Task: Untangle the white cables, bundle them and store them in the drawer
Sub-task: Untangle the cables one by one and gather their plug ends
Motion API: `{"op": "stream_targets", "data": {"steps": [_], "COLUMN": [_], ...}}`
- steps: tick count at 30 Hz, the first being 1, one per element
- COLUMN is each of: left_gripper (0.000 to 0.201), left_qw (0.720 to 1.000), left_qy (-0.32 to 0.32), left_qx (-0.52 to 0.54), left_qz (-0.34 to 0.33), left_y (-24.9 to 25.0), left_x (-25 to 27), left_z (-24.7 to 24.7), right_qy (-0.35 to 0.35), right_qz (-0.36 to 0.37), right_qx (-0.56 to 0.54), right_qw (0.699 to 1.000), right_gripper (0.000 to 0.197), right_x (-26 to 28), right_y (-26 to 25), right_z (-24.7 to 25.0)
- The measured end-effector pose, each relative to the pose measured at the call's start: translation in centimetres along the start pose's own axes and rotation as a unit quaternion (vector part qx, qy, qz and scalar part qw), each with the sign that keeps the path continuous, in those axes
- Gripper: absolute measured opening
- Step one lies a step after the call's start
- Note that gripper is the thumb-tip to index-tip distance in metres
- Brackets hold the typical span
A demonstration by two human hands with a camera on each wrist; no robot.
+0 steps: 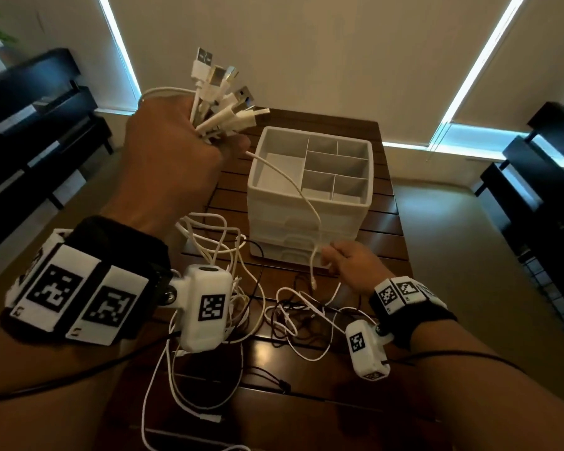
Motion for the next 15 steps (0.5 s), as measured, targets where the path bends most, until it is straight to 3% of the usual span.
{"op": "stream_targets", "data": {"steps": [2,3,4,6,8,10,13,15], "left_gripper": [0.026,0.022,0.018,0.016,0.014,0.014,0.012,0.015], "left_qw": [1.000,0.999,0.998,0.992,0.983,0.976,0.963,0.955], "left_qy": [-0.010,-0.018,-0.028,-0.058,-0.102,-0.140,-0.166,-0.171], "left_qx": [0.007,0.023,0.047,0.098,0.141,0.156,0.197,0.220], "left_qz": [0.009,0.019,0.030,0.049,0.066,0.066,0.074,0.099], "left_y": [-0.3,-0.6,-0.7,-0.9,-0.8,-0.3,-0.3,-1.6], "left_x": [-0.1,0.0,0.1,0.7,1.3,1.8,2.0,1.7], "left_z": [0.1,-0.1,-0.4,-1.4,-2.8,-3.8,-4.0,-3.3], "right_qy": [0.035,0.044,0.045,0.022,0.001,-0.008,-0.021,-0.025], "right_qz": [0.004,0.015,0.031,0.088,0.138,0.185,0.222,0.234], "right_qx": [0.007,-0.027,-0.066,-0.135,-0.146,-0.129,-0.094,-0.091], "right_qw": [0.999,0.999,0.996,0.987,0.980,0.974,0.970,0.968], "right_gripper": [0.020,0.009,0.012,0.056,0.078,0.064,0.021,0.013], "right_x": [0.2,0.6,1.1,2.1,3.1,4.2,5.7,6.8], "right_y": [-0.1,-0.4,-1.0,-3.5,-7.0,-10.4,-13.3,-13.7], "right_z": [1.1,1.5,1.8,1.9,2.1,2.2,1.9,1.8]}}
Point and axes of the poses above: each hand's wrist, its own x-axis away from the middle knuckle, its own z-axis out of the back of the hand, y = z × x, the point moved 8 cm from there along -x, towards the middle knuckle, and after that the axes turned 6 degrees about -y, right-handed, at the moved point
